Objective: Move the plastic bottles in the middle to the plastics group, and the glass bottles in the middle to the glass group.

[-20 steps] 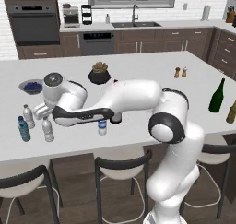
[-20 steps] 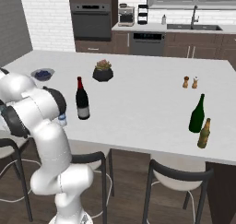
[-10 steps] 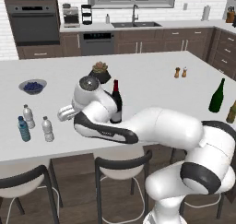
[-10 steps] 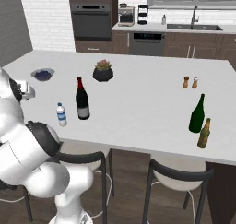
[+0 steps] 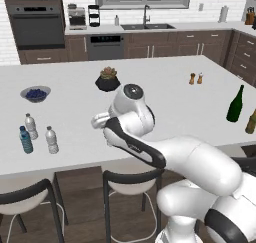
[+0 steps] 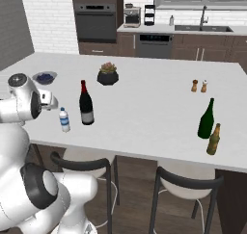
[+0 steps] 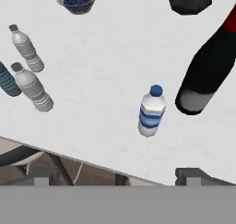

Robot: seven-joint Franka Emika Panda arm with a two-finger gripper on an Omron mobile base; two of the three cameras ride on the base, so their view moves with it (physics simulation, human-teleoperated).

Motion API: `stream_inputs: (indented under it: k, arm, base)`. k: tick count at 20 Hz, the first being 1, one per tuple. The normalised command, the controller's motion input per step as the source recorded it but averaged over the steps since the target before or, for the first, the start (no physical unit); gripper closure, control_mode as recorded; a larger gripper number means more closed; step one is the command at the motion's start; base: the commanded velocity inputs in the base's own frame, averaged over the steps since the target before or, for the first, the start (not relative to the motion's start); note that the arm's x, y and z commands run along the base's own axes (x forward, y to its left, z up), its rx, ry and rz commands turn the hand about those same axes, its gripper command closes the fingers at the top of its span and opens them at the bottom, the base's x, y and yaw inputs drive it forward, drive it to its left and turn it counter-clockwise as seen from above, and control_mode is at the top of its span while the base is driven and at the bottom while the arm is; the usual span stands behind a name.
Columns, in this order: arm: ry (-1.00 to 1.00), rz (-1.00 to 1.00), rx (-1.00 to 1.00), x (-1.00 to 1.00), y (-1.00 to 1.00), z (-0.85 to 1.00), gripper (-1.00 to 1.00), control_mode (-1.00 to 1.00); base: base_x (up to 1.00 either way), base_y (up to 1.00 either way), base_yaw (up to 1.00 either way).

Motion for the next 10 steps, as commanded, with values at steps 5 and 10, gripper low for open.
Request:
stream_inputs:
  k: [5,10]
  arm:
    - [0.19,-0.30,-0.05,0.32,-0.47,0.01,-1.00,-1.00]
    - [0.23,-0.24,0.00,0.29,-0.46,0.00,-1.00,-1.00]
  base:
    - [0.00,0.00,0.00]
    - [0.00,0.00,0.00]
